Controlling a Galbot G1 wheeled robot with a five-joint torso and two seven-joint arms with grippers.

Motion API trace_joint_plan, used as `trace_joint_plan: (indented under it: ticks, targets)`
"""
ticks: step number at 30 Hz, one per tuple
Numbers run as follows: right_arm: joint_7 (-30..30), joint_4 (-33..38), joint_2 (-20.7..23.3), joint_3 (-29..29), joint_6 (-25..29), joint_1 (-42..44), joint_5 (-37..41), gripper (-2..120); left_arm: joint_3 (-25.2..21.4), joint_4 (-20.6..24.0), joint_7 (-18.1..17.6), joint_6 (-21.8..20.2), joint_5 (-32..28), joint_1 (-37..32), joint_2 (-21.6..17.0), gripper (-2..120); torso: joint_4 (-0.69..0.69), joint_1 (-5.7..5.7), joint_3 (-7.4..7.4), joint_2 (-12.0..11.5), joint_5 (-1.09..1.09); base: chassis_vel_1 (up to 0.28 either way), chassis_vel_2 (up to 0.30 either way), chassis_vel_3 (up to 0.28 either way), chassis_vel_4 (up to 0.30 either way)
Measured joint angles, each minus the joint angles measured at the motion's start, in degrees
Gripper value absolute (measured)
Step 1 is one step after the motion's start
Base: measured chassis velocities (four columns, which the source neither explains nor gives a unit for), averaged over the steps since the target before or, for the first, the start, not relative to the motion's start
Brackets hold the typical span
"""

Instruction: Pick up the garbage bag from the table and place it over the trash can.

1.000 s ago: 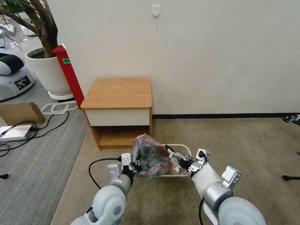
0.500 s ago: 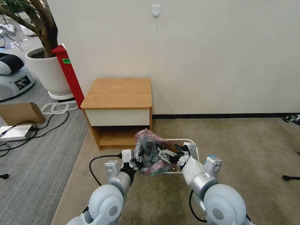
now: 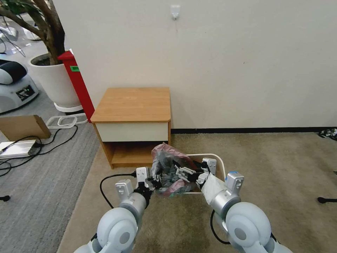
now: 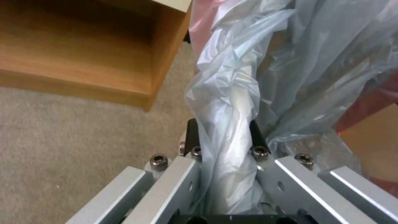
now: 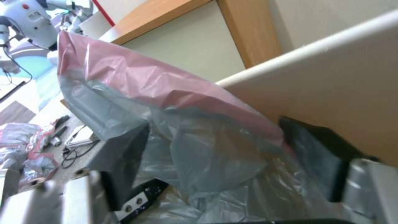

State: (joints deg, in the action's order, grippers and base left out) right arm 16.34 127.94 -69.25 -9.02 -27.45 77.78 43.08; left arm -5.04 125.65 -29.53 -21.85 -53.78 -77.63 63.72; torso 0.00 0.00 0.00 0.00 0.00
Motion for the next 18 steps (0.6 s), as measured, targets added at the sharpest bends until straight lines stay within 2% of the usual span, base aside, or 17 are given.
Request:
trace_joint_plan:
  ticks: [3, 4, 7, 9, 13, 15, 18]
  targets:
    - [-1.34, -0.27, 0.12, 0.41, 0.65, 0.08, -1.28, 63, -0.51, 0.55, -0.88, -0.99, -3.26, -0.11, 0.42, 3, 0.00, 0.00, 0.00, 0.00, 0.00, 0.000, 0.000, 0.000, 0.000]
    - [-1.34, -0.27, 0.12, 0.41, 0.65, 0.08, -1.28, 63, -0.51, 0.55, -0.88, -0.99, -3.26, -0.11, 0.42, 3, 0.00, 0.00, 0.00, 0.00, 0.00, 0.000, 0.000, 0.000, 0.000]
    - [-2.50, -0.56, 0.28, 0.71, 1.19, 0.11, -2.43, 50, -0.96, 1.01, -2.37, -1.52, -6.27, -0.10, 0.74, 3, 0.00, 0.00, 0.00, 0.00, 0.00, 0.000, 0.000, 0.000, 0.000]
    - [-2.87, -0.68, 0.31, 0.75, 1.44, 0.12, -2.80, 46, -1.07, 1.10, -2.55, -1.58, -6.60, -0.15, 0.79, 3, 0.00, 0.00, 0.00, 0.00, 0.00, 0.000, 0.000, 0.000, 0.000]
    - [-3.69, -1.19, 0.39, 0.76, 2.18, 0.22, -4.39, 28, -1.36, 1.36, -2.89, -1.71, -7.15, -0.47, 0.83, 3, 0.00, 0.00, 0.00, 0.00, 0.00, 0.000, 0.000, 0.000, 0.000]
    - [-3.76, -1.23, 0.42, 0.75, 2.28, 0.24, -4.61, 25, -1.41, 1.37, -2.94, -1.72, -7.17, -0.52, 0.86, 3, 0.00, 0.00, 0.00, 0.00, 0.00, 0.000, 0.000, 0.000, 0.000]
    - [-3.97, -1.05, 0.70, 0.45, 2.68, 0.39, -5.50, 11, -1.50, 1.37, -3.27, -1.82, -7.18, -0.67, 0.98, 3, 0.00, 0.00, 0.00, 0.00, 0.00, 0.000, 0.000, 0.000, 0.000]
